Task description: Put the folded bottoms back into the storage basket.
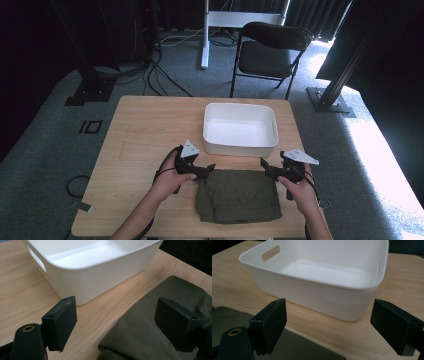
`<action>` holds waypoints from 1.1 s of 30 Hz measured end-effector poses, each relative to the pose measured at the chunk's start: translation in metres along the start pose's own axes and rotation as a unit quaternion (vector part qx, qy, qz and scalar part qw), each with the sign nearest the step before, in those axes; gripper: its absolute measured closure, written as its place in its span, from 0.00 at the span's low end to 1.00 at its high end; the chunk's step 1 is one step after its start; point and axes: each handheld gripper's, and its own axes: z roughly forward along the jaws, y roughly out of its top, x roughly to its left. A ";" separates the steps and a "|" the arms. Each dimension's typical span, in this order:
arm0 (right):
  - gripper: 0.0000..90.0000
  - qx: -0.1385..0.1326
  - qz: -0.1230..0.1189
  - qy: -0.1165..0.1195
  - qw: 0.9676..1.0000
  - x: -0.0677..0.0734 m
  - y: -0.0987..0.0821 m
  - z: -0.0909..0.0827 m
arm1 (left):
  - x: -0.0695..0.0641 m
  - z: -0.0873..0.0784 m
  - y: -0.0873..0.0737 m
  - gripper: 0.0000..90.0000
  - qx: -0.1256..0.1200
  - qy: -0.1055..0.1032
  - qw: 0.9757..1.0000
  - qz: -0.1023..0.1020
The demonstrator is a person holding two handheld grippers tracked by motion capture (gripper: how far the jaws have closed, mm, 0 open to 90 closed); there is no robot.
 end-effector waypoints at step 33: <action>0.15 0.090 0.019 0.007 0.996 0.006 -0.073 0.005 | -0.021 0.005 -0.051 0.22 0.068 0.011 0.997 -0.028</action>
